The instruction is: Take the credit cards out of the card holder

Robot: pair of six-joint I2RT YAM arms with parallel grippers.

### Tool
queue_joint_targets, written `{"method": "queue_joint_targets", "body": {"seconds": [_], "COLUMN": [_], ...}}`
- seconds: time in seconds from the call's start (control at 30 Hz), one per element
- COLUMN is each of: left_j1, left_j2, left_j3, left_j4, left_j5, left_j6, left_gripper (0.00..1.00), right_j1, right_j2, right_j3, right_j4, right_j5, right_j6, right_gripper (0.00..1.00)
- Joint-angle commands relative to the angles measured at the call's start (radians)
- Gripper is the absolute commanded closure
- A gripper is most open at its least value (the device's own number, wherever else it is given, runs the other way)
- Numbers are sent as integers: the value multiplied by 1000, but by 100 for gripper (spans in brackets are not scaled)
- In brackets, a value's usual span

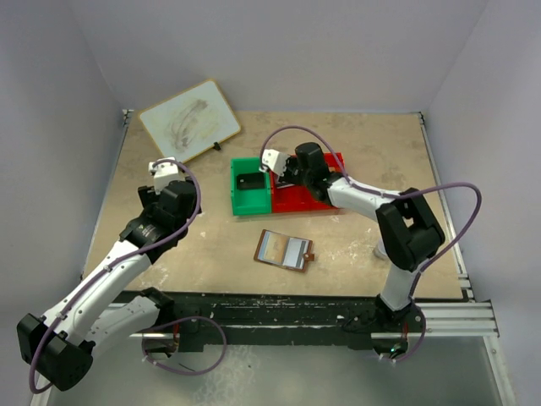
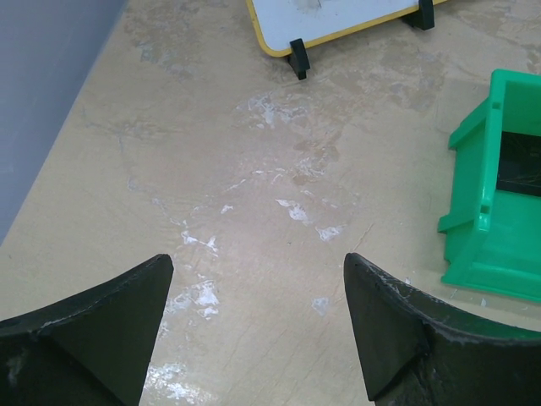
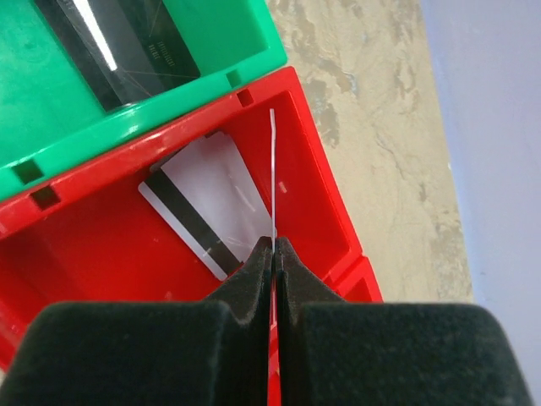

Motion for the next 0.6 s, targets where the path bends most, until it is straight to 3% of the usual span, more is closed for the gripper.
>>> {"method": "queue_joint_targets", "body": {"seconds": [0.0, 0.57], "left_j1": [2, 1], "left_j2": [-8, -9], "left_j3": [-2, -8], "left_j4": [32, 49], "left_j5": [-48, 0], "left_j6": [26, 40], "left_gripper": [20, 20], "right_j1": [-5, -15], "right_j2": [57, 165], "right_j3": [108, 152], "right_j4": [-108, -41], "right_j5": [-36, 20], "right_j6": [-18, -89], "right_gripper": [100, 100]}}
